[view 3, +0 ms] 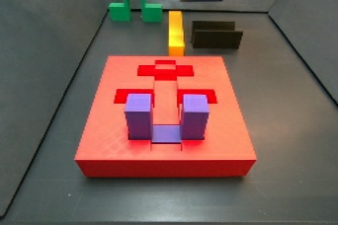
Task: Pick up the blue object. Move up. Place the blue object on the fixture. Regrasp the blue object. Move to above the board. Insert the blue object.
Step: Place the blue object on the fixture.
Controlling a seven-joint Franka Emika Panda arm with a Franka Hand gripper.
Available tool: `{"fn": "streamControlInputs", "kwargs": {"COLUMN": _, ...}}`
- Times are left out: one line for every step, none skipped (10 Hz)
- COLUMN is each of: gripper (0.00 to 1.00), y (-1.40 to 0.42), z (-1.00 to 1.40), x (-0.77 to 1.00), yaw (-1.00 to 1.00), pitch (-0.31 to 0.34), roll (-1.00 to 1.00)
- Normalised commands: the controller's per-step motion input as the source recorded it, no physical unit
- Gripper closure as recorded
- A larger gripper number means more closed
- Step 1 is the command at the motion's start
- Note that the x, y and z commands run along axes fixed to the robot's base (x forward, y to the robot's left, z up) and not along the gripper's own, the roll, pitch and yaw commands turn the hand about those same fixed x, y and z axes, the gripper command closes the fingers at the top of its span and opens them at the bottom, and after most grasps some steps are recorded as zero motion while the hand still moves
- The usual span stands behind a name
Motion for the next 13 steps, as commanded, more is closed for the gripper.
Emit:
{"fn": "streamControlInputs", "kwargs": {"gripper": 1.0, "y": 0.25, "z": -0.29, "x": 0.95, "yaw": -0.1, "pitch": 0.149, "roll": -0.35}}
{"fn": "streamControlInputs", "kwargs": {"gripper": 1.0, "y": 0.27, "z": -0.36, "x": 0.95, "yaw": -0.01, "pitch": 0.297, "roll": -0.24}}
{"fn": "streamControlInputs", "kwargs": {"gripper": 1.0, "y": 0.23, "z": -0.38, "x": 0.97, "yaw": -0.02, "pitch": 0.337, "roll": -0.19}}
{"fn": "streamControlInputs", "kwargs": {"gripper": 1.0, "y": 0.23, "z": -0.38, "x": 0.97, "yaw": 0.0, "pitch": 0.366, "roll": -0.18}}
{"fn": "streamControlInputs", "kwargs": {"gripper": 1.0, "y": 0.19, "z": -0.32, "x": 0.99, "yaw": 0.0, "pitch": 0.331, "roll": -0.18}}
{"fn": "streamControlInputs", "kwargs": {"gripper": 1.0, "y": 0.17, "z": -0.23, "x": 1.0, "yaw": 0.0, "pitch": 0.246, "roll": -0.19}}
{"fn": "streamControlInputs", "kwargs": {"gripper": 1.0, "y": 0.14, "z": -0.22, "x": 1.0, "yaw": 0.0, "pitch": 0.166, "roll": -0.2}}
{"fn": "streamControlInputs", "kwargs": {"gripper": 1.0, "y": 0.05, "z": -0.2, "x": 1.0, "yaw": -0.05, "pitch": 0.083, "roll": -0.23}}
{"fn": "streamControlInputs", "kwargs": {"gripper": 1.0, "y": 0.03, "z": -0.21, "x": 1.0, "yaw": -0.13, "pitch": 0.02, "roll": -0.28}}
{"fn": "streamControlInputs", "kwargs": {"gripper": 1.0, "y": 0.0, "z": -0.27, "x": 0.98, "yaw": -0.23, "pitch": 0.0, "roll": -0.3}}
{"fn": "streamControlInputs", "kwargs": {"gripper": 1.0, "y": 0.01, "z": -0.2, "x": 0.97, "yaw": -0.24, "pitch": 0.0, "roll": -0.36}}
{"fn": "streamControlInputs", "kwargs": {"gripper": 1.0, "y": 0.11, "z": -0.15, "x": 1.0, "yaw": -0.21, "pitch": 0.0, "roll": -0.38}}
{"fn": "streamControlInputs", "kwargs": {"gripper": 1.0, "y": 0.14, "z": -0.13, "x": 1.0, "yaw": -0.17, "pitch": 0.0, "roll": -0.33}}
